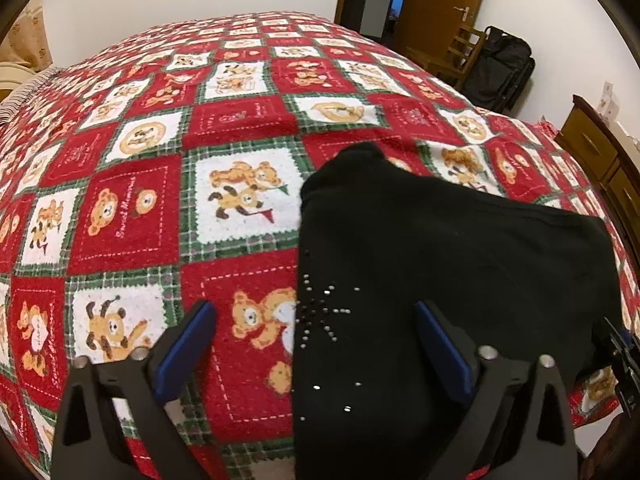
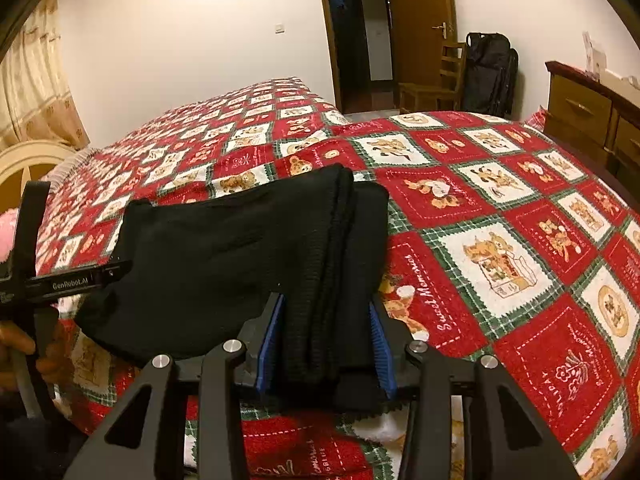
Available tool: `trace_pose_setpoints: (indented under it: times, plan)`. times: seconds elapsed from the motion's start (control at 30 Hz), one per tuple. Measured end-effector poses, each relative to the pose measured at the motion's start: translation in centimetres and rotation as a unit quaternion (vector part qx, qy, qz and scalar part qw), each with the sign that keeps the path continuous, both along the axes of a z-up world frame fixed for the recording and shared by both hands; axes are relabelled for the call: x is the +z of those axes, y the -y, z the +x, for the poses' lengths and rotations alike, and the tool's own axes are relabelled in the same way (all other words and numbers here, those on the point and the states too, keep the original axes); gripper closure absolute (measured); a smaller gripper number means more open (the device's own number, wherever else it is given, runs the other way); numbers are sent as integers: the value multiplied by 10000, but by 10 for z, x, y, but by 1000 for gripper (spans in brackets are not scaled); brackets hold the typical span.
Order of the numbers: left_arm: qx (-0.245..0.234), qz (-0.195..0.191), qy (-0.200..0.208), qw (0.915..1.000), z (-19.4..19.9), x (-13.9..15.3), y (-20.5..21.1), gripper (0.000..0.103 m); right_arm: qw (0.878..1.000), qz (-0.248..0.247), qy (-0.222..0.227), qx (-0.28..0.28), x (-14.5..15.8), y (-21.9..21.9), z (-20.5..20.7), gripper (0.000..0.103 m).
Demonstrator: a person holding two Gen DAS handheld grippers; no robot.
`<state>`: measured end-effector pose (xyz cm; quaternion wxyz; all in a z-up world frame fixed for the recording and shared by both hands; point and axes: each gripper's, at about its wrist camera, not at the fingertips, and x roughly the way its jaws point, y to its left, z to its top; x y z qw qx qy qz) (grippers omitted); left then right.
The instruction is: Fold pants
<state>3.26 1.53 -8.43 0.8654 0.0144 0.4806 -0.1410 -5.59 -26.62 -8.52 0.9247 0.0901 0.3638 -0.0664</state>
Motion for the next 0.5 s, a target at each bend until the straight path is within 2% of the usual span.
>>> trace_pose_setpoints:
  times: [0.17, 0.3, 0.43, 0.5]
  plan:
    - [-319, -112, 9, 9994, -3, 5, 11, 41, 10000, 30, 21, 13, 0, -2, 2, 55]
    - [-414, -150, 33, 9990, -4, 8, 16, 53, 9999, -49, 10, 127, 1, -8, 2, 69]
    - [-541, -191, 120, 9983, -6, 11, 19, 78, 9999, -80, 4, 140, 1, -9, 1, 70]
    - [-581, -148, 159, 9981, -7, 11, 22, 82, 9998, -115, 7, 162, 1, -10, 1, 72]
